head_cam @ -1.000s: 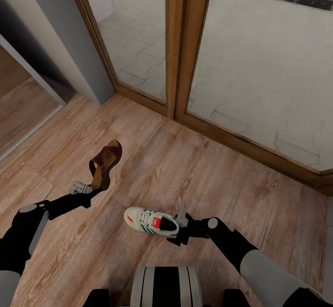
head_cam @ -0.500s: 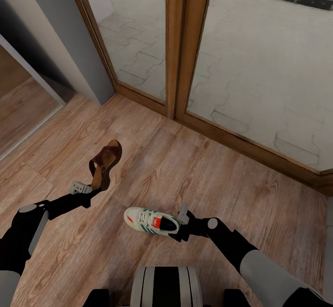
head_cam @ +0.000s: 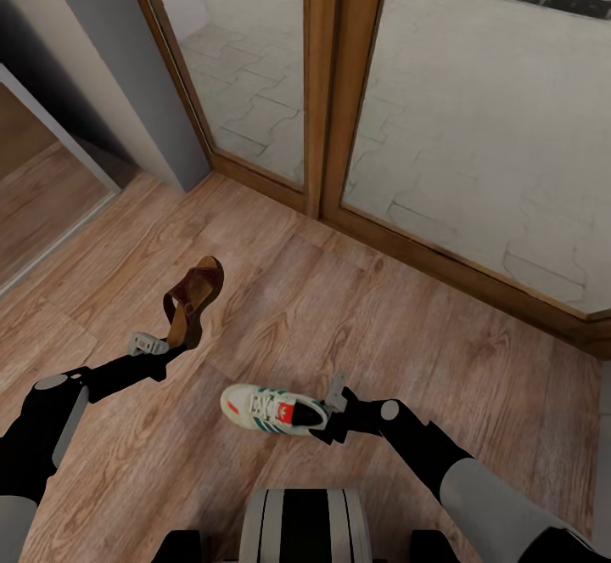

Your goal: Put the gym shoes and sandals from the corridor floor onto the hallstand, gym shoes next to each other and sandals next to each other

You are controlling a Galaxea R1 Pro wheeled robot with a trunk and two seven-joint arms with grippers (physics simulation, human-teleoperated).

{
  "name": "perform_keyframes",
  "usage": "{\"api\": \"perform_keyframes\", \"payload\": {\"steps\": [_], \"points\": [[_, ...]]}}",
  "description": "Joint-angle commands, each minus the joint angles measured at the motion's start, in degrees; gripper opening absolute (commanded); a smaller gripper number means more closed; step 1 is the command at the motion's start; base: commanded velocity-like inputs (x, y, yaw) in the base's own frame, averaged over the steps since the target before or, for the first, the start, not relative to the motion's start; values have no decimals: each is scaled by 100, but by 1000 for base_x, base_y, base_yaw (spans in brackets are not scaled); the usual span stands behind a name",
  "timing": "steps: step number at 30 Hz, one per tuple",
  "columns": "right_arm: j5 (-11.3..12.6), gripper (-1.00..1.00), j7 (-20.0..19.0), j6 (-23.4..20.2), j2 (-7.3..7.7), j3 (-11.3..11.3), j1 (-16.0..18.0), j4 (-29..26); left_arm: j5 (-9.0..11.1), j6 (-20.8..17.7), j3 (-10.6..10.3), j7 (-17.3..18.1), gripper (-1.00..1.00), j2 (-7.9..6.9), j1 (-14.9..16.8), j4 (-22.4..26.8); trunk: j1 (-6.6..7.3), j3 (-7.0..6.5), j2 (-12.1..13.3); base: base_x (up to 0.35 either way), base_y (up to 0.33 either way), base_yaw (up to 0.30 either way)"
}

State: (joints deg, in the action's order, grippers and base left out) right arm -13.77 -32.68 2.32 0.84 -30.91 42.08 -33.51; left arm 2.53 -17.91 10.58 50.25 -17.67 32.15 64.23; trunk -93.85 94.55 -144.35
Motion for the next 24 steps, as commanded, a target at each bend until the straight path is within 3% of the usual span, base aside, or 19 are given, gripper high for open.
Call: {"api": "perform_keyframes", "payload": {"steps": [1, 10, 15, 24], "points": [[-56, -100, -1, 14, 4, -11, 1, -6, 11, -38, 6, 28, -100, 0, 2, 2, 1, 3, -1, 0, 0, 0], [-56, -100, -1, 14, 4, -11, 2, -6, 11, -38, 14, 35, -100, 0, -7, 2, 1, 3, -1, 0, 0, 0], [-56, -100, -1, 14, 4, -11, 2, -6, 22, -54, 329, 54, -100, 8, -31, 10, 1, 3, -1, 0, 0, 0], [-42, -100, -1, 26, -4, -6, 2, -15, 5, -55, 359, 50, -100, 9, -33, 11, 3, -19, 0, 0, 0, 0]]}}
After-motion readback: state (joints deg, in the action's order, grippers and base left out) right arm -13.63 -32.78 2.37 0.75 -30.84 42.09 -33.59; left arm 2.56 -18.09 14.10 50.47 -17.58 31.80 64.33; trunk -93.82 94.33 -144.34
